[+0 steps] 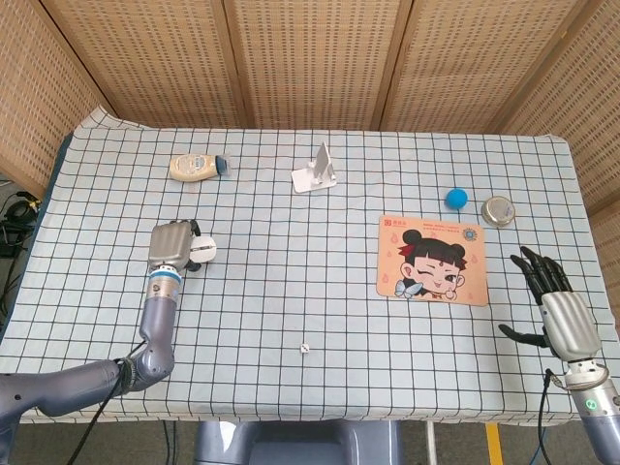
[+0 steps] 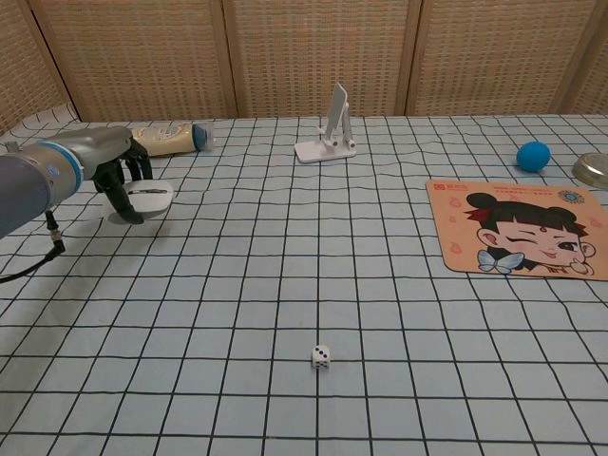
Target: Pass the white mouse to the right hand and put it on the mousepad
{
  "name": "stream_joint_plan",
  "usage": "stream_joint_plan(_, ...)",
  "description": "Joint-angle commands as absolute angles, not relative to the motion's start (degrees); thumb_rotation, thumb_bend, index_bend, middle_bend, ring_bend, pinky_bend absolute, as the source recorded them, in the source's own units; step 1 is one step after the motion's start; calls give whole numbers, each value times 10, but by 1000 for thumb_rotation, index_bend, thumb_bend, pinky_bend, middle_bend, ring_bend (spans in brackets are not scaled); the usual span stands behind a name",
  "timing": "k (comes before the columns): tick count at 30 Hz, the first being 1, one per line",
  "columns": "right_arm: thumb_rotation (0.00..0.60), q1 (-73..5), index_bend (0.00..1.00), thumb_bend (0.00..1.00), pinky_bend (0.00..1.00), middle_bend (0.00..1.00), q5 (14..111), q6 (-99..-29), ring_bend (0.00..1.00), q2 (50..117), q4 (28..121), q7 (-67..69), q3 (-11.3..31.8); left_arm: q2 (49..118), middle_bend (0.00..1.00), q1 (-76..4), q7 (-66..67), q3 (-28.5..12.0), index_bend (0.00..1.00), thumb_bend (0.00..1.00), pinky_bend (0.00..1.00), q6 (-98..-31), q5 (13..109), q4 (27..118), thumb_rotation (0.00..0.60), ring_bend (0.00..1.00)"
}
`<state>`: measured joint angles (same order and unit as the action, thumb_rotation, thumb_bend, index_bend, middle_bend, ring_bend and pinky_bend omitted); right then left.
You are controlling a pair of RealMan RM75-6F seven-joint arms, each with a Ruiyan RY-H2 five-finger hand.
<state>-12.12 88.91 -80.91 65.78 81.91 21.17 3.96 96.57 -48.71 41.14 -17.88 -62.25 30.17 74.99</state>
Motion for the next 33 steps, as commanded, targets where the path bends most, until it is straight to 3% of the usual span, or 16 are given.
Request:
stream_joint_plan(1, 600, -121, 75, 93, 0, 0, 886, -808, 0, 655, 819, 219, 41, 952, 347, -500, 412, -191, 591, 563, 413, -625, 318, 792, 600, 317)
stream_joint_plan(8, 600, -120, 75, 92, 0, 0, 879, -806, 0, 650, 814, 239, 44, 990, 347, -551, 456, -194, 589, 563, 412, -623, 323, 794, 600, 317)
stream_joint_plan(24, 600, -119, 75, 92, 0, 0, 867, -804, 0, 645, 798, 282, 53, 1133, 338, -680, 488, -214, 568, 560, 406, -555, 341, 655, 600, 317)
stream_joint_plan(28, 600, -118, 75, 92, 0, 0, 866, -806, 0, 644, 797, 286, 54, 1161, 234, -702, 481, -225, 456, 532, 357, -550, 348, 630, 600, 241)
stream_joint_plan(31, 600, -117, 75, 93, 0, 0, 866, -807, 0, 643, 797, 289, 55, 1181, 56, -716, 474, -235, 281, 393, 236, -538, 345, 612, 600, 73)
stream_joint_plan(33, 600, -117, 75, 93, 0, 0, 866, -808, 0, 643, 797, 289, 55, 1188, 6, -723, 473, -240, 200, 318, 180, -530, 341, 604, 600, 14)
